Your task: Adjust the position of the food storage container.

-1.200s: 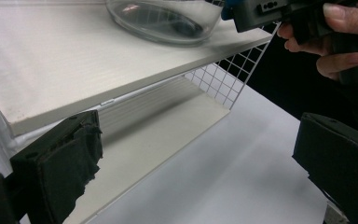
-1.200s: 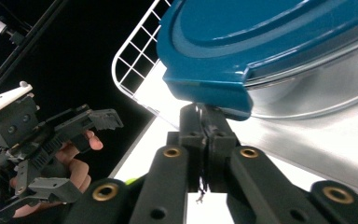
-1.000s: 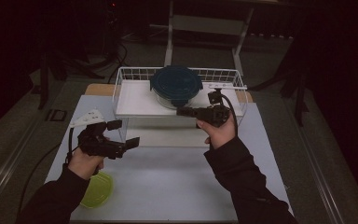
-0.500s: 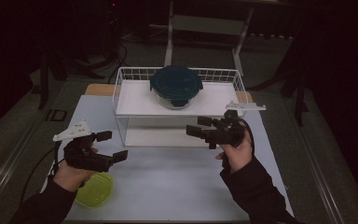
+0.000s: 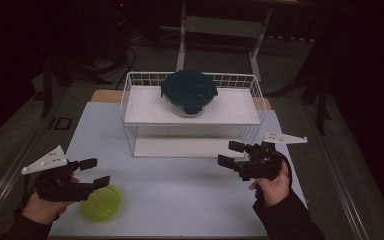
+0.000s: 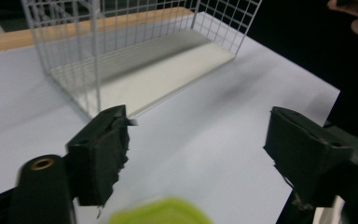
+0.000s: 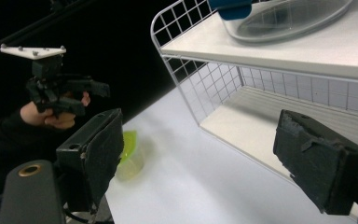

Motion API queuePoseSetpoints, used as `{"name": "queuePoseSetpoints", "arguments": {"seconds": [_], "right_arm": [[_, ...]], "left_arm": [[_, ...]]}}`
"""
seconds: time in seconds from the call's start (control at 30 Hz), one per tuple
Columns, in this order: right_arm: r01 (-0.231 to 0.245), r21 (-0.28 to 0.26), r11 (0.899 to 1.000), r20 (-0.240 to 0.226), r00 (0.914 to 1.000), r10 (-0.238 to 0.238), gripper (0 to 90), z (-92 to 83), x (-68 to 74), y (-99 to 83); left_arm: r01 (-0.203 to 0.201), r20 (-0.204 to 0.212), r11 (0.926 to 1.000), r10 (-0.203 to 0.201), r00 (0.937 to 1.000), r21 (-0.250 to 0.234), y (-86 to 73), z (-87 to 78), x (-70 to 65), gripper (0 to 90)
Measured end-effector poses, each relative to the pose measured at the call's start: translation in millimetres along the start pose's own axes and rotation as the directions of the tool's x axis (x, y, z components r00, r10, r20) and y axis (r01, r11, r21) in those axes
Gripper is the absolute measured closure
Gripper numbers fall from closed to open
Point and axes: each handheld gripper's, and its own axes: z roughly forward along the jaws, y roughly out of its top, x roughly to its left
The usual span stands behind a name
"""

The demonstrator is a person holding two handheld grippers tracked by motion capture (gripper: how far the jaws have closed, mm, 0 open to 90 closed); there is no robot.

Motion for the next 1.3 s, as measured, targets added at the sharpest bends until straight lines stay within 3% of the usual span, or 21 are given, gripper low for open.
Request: {"name": "queuePoseSetpoints", "arguments": {"seconds": [0.2,0.23,0.27,0.43,0.5,0.67,0.7,0.73,0.83,0.87,1.03,1.3], "right_arm": [[-0.006,-0.013,1.0,0.0,1.0,0.006,15.7,-13.9,2.0,-13.6],[-0.006,-0.013,1.0,0.0,1.0,0.006,15.7,-13.9,2.0,-13.6],[-0.014,-0.019,1.0,0.006,0.9999,0.014,15.9,-17.1,1.4,-17.4],[-0.032,-0.015,0.999,0.003,0.9995,0.032,15.8,-18.0,-1.4,-24.8],[-0.039,-0.01,0.999,0.009,0.9992,0.039,16.0,-17.6,-3.2,-29.1],[-0.039,-0.012,0.999,0.011,0.9992,0.039,16.0,-18.8,-2.8,-30.6],[-0.04,-0.014,0.999,0.011,0.9991,0.041,16.0,-19.3,-2.7,-30.3],[-0.038,-0.015,0.999,0.012,0.9992,0.038,16.0,-19.6,-3.0,-29.9],[-0.042,-0.017,0.999,0.017,0.999,0.042,16.2,-20.3,-3.7,-29.6],[-0.042,-0.017,0.999,0.019,0.9989,0.042,16.2,-20.4,-4.1,-29.8],[-0.049,-0.016,0.999,0.02,0.9986,0.049,16.3,-21.4,-5.4,-30.6],[-0.045,-0.011,0.999,0.025,0.9986,0.046,16.2,-22.1,-5.3,-32.0]], "left_arm": [[0.031,-0.053,0.9994,-0.03,0.9981,0.013,-22.5,-16.8,11.0,44.5],[0.044,-0.06,0.9989,-0.043,0.9972,0.017,-28.1,-19.7,13.9,44.5],[0.06,-0.083,0.9974,-0.057,0.9949,0.039,-39.2,-24.1,19.3,53.5],[0.1,-0.128,0.9925,-0.091,0.9876,0.069,-57.0,-30.7,29.7,69.6],[0.116,-0.17,0.9836,-0.092,0.981,0.138,-71.0,-31.3,36.8,73.5],[0.144,-0.182,0.9624,-0.103,0.9779,0.23,-91.9,-24.9,44.2,82.3],[0.161,-0.187,0.9532,-0.114,0.9756,0.256,-96.8,-23.0,47.4,84.2],[0.161,-0.187,0.9532,-0.114,0.9756,0.256,-96.8,-23.0,47.4,84.6],[0.175,-0.138,0.9405,-0.14,0.9805,0.291,-109.2,-18.3,50.9,87.9],[0.175,-0.138,0.9405,-0.14,0.9805,0.291,-109.2,-18.3,50.9,87.9],[0.13,-0.062,0.9276,-0.115,0.9914,0.35,-115.5,-10.2,44.8,88.5],[0.133,-0.026,0.9289,-0.132,0.9909,0.346,-110.4,8.4,45.8,88.4]]}}
